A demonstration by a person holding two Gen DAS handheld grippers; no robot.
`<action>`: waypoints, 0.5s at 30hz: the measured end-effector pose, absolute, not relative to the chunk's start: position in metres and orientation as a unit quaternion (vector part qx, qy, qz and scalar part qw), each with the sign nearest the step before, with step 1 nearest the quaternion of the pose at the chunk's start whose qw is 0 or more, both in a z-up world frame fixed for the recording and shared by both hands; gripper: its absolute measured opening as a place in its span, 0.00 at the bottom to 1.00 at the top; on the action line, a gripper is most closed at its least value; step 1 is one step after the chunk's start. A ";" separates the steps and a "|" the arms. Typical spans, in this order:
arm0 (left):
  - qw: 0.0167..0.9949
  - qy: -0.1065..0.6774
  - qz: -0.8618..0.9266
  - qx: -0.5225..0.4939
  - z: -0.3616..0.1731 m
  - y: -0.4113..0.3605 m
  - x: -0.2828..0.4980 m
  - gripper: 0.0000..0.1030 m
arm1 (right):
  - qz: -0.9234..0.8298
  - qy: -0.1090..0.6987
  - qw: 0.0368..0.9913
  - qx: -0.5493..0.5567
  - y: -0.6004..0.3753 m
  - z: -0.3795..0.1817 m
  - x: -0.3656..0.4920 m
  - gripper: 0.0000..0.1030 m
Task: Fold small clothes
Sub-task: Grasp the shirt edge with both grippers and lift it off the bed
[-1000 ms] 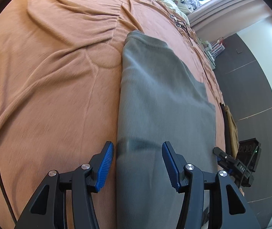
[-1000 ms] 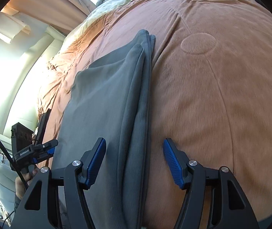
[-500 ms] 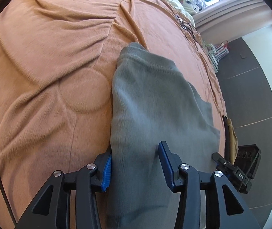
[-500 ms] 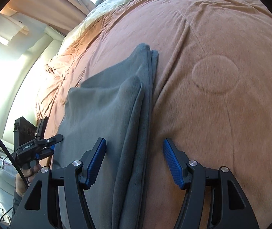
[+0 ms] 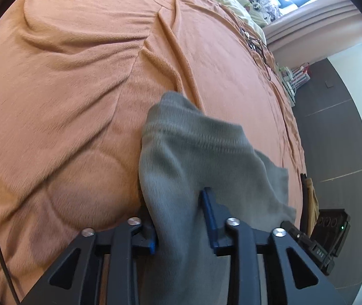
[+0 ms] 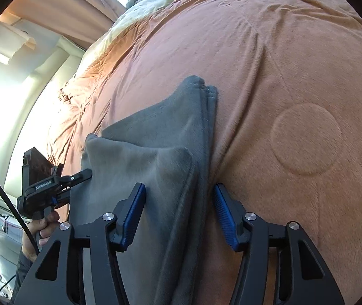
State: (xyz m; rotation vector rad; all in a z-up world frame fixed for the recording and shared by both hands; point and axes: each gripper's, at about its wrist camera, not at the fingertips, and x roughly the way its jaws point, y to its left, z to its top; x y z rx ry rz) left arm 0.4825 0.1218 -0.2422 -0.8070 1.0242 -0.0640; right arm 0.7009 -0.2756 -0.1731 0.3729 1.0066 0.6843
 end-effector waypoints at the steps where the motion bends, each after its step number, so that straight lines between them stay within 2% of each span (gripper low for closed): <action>1: 0.794 0.478 -0.029 -0.375 -0.243 0.121 0.486 0.23 | 0.319 0.469 0.806 0.168 -0.272 -0.172 0.702 0.48; 4: 0.795 0.480 -0.025 -0.370 -0.243 0.120 0.495 0.12 | 0.312 0.471 0.810 0.158 -0.267 -0.171 0.706 0.35; 6: 0.796 0.481 -0.024 -0.366 -0.241 0.118 0.497 0.07 | 0.304 0.475 0.812 0.152 -0.264 -0.170 0.710 0.21; 9: 0.806 0.475 -0.029 -0.352 -0.231 0.115 0.494 0.05 | 0.307 0.472 0.813 0.150 -0.265 -0.164 0.707 0.17; 15: 0.816 0.452 -0.050 -0.356 -0.209 0.115 0.485 0.05 | 0.309 0.453 0.821 0.159 -0.268 -0.150 0.693 0.15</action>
